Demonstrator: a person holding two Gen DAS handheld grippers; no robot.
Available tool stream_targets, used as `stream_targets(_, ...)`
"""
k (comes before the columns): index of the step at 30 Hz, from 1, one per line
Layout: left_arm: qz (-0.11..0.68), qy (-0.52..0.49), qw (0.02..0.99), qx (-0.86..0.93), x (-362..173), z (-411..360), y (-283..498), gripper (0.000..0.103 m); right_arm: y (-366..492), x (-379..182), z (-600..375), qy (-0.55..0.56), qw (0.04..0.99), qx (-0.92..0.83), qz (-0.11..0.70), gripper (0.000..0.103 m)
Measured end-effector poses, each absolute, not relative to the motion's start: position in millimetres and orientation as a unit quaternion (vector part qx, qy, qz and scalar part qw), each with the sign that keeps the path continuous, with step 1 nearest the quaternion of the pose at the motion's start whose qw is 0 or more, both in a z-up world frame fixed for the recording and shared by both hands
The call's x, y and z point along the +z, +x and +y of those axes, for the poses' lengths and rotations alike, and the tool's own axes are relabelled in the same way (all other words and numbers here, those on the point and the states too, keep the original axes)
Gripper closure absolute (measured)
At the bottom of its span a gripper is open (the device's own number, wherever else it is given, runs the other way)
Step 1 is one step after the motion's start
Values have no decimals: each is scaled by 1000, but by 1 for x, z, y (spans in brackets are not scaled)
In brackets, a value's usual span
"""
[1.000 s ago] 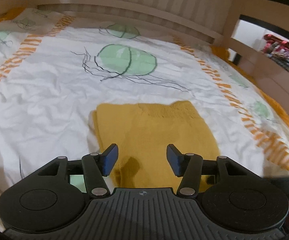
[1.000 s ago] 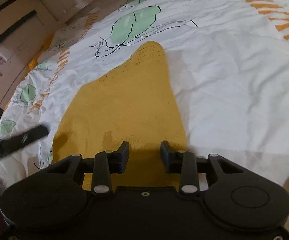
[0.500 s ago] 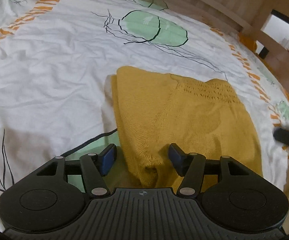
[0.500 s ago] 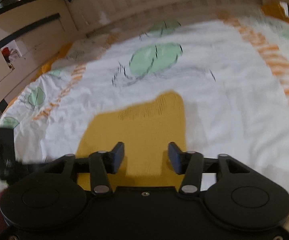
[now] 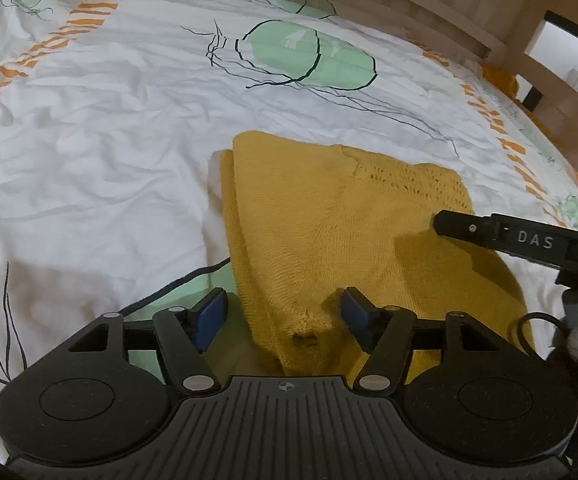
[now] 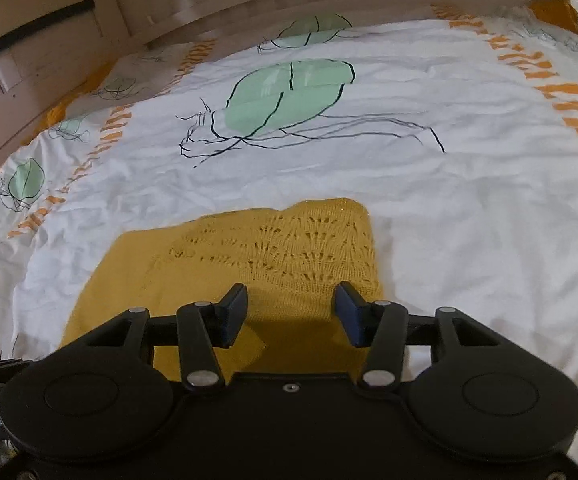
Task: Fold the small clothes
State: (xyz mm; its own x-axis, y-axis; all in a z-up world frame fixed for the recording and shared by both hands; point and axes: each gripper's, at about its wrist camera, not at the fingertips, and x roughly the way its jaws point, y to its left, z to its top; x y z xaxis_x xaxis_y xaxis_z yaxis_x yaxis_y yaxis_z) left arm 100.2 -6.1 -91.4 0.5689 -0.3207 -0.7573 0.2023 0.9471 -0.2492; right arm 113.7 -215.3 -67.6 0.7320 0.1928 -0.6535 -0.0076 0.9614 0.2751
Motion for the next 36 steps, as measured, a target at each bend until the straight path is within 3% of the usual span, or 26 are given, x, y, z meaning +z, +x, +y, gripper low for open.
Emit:
stream_targets(2,442,-63,883,-147,-90,-8,100,36,108,-62,-213,119,925,58,357,44)
stream_targets(6,452,-73,875,-156,-87,-7,100,25,91,-48,-217,124,933,53,335,21)
stream_targets(8,447,-73,878,-155,-83,-8,94,22,83,-40,-219,125,937,46,323,19)
stream_targets(11,426,-49,892,-141,-71,-13,83,13,73,-32,-222,125,941,31,314,8)
stream_targets(15,401,-37,905,-135,-52,-15,68,6,51,-24,-222,125,945,19,303,0)
stream_targets(18,387,-33,912,-134,-40,-15,59,1,38,-20,-221,130,945,14,300,0)
stream_targets(36,365,17,928,-68,-11,-8,-4,1,-22,-17,-208,183,926,-3,331,0)
